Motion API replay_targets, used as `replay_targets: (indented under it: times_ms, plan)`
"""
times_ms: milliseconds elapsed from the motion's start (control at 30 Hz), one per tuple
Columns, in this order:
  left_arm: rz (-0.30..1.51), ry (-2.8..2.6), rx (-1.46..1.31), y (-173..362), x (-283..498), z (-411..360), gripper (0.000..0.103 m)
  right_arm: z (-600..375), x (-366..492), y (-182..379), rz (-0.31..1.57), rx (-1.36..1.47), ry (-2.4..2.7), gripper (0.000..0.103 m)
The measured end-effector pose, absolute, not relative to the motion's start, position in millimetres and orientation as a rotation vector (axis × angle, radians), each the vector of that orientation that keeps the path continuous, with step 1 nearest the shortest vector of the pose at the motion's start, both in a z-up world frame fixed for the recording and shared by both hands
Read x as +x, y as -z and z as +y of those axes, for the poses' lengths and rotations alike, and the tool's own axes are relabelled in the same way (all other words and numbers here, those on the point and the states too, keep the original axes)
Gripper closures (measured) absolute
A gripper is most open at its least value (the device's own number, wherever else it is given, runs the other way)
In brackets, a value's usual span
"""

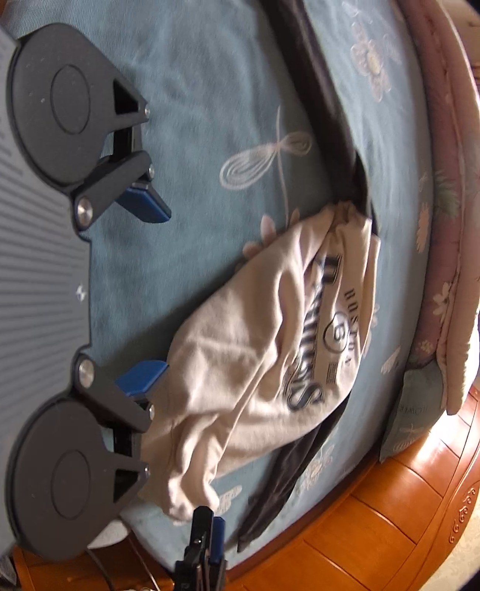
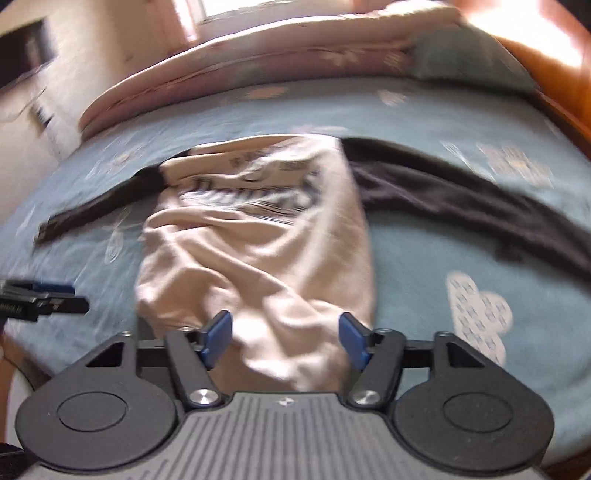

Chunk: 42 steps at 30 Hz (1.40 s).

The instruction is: Fold clothes

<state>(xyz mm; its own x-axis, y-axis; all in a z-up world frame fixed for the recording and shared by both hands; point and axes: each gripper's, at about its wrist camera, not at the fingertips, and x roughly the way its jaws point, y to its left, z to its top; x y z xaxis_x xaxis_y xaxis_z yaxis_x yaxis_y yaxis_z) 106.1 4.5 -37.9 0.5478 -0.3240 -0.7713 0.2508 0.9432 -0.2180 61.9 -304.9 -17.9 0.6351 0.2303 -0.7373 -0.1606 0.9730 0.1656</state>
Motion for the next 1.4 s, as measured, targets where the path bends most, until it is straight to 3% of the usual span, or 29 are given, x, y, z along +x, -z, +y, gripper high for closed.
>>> replay_targets:
  times_ms: [33, 67, 233, 433, 667, 1000, 1233, 1400]
  plan:
    - [0.927, 0.331, -0.091, 37.1, 105.8, 9.7, 0.021, -288.6, 66.7, 16.5, 0.847, 0.041, -0.252, 0.011]
    - [0.923, 0.321, -0.096, 36.3, 105.4, 14.9, 0.021, -272.4, 71.8, 18.2, 0.844, 0.004, -0.287, 0.009]
    - [0.927, 0.251, -0.134, 37.4, 104.6, 44.2, 0.020, -190.1, 97.3, 45.6, 0.874, -0.204, -0.428, 0.008]
    - [0.954, 0.225, -0.154, 48.1, 108.4, 57.4, 0.020, -157.9, 122.3, 81.6, 0.884, -0.430, -0.357, 0.009]
    - [0.991, 0.288, -0.121, 63.7, 121.3, 37.4, 0.020, -214.9, 158.8, 47.3, 0.820, -0.319, -0.216, 0.008]
    - [1.022, 0.361, -0.086, 73.9, 127.4, 15.0, 0.020, -305.9, 204.5, 80.8, 0.941, -0.107, -0.032, 0.008]
    - [1.029, 0.354, -0.090, 75.8, 128.4, 14.9, 0.020, -269.4, 143.0, 30.1, 0.824, -0.210, -0.294, 0.007]
    - [1.012, 0.365, -0.089, 71.1, 119.9, 13.3, 0.020, -223.0, 114.9, 28.0, 0.856, -0.299, -0.453, 0.008]
